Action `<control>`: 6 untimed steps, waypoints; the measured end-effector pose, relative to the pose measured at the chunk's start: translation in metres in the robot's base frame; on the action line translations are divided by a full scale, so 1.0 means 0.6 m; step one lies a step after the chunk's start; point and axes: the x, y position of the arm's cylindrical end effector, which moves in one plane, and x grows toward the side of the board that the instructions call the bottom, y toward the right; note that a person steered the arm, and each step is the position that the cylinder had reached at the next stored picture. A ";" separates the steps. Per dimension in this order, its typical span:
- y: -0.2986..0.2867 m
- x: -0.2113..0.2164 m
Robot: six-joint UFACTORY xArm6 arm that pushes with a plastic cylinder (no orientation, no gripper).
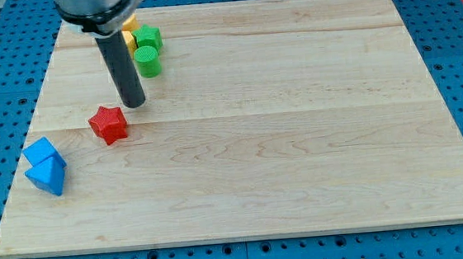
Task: Move the arm towards the top side of the board
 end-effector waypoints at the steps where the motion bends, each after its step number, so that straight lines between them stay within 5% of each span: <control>1: -0.036 0.028; 2: -0.110 0.036; 5: 0.276 -0.126; 6: 0.210 -0.210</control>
